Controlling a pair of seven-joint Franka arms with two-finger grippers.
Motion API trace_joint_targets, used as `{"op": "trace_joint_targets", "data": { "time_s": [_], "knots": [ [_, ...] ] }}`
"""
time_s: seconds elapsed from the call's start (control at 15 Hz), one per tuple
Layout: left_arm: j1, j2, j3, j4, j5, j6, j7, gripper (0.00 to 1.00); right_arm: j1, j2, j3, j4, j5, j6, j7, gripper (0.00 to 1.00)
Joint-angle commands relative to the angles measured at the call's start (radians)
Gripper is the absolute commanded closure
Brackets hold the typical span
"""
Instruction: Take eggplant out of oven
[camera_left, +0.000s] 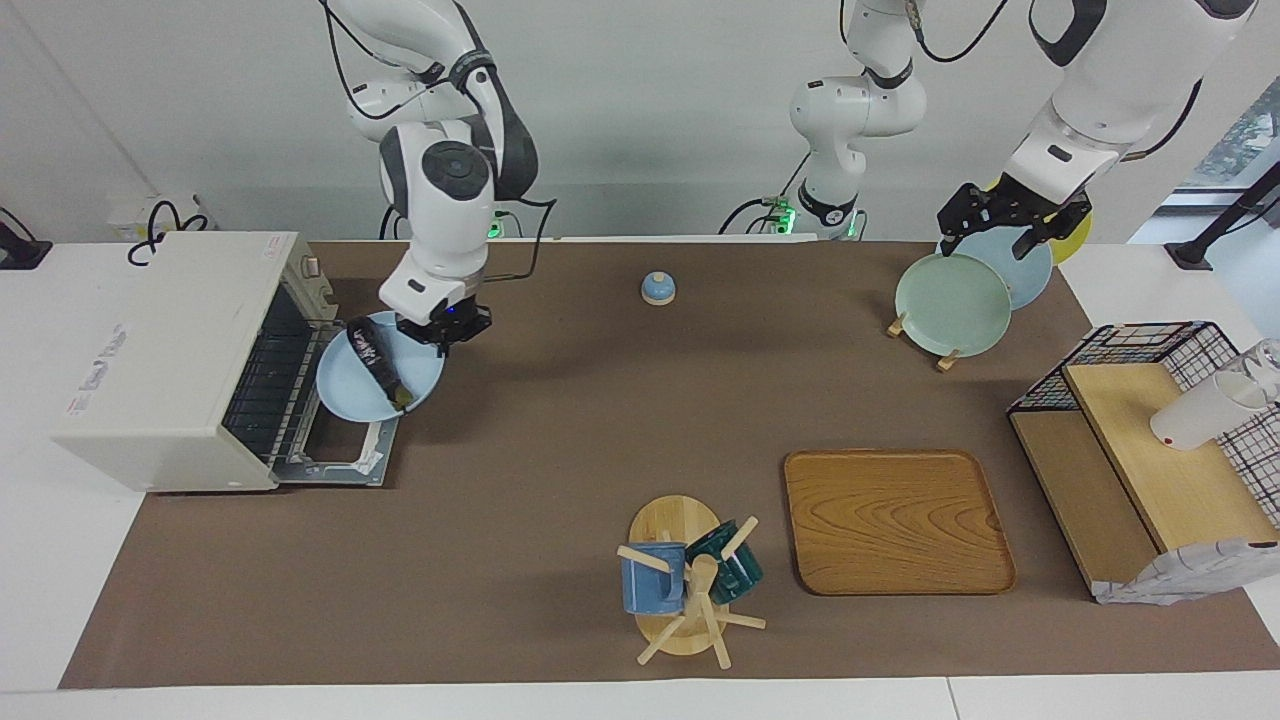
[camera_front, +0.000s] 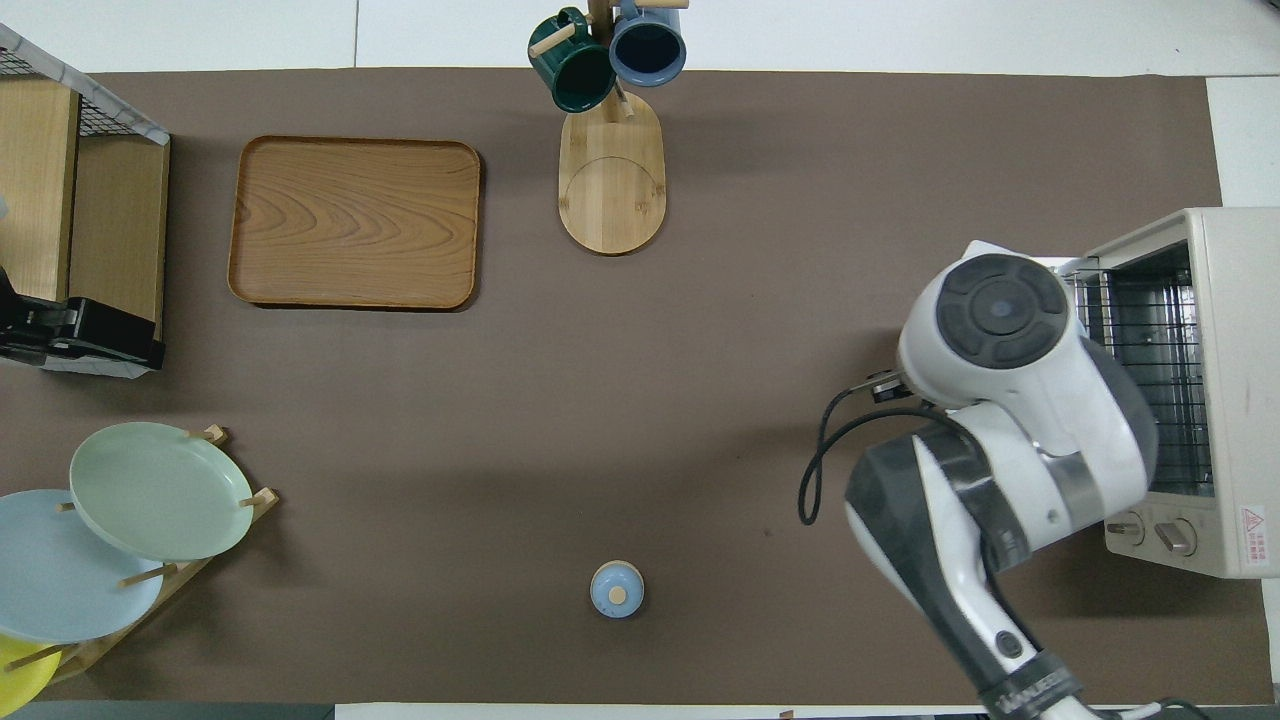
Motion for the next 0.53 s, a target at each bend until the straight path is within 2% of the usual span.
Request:
{"op": "trace_joint_targets", "data": {
  "time_s": [0.0, 0.2, 0.33, 0.47],
  "knots": [
    [0.011, -0.004, -0.001, 0.006, -0.003, 0.017, -0.006, 0.0, 0.104, 0.058, 0.001, 0.091, -0.011, -0.043, 0.136, 1.0],
    [0.011, -0.006, -0.001, -0.008, -0.003, 0.041, -0.006, 0.0, 0.209, 0.132, 0.005, 0.228, 0.067, -0.067, 0.233, 1.0],
    [0.012, -0.007, -0.001, -0.01, -0.003, 0.041, -0.006, 0.0, 0.307, 0.263, 0.005, 0.378, 0.071, -0.092, 0.331, 1.0],
    [0.014, -0.01, -0.001, -0.014, -0.003, 0.043, -0.006, 0.0, 0.383, 0.438, 0.005, 0.57, 0.071, -0.145, 0.452, 1.0]
  ]
}}
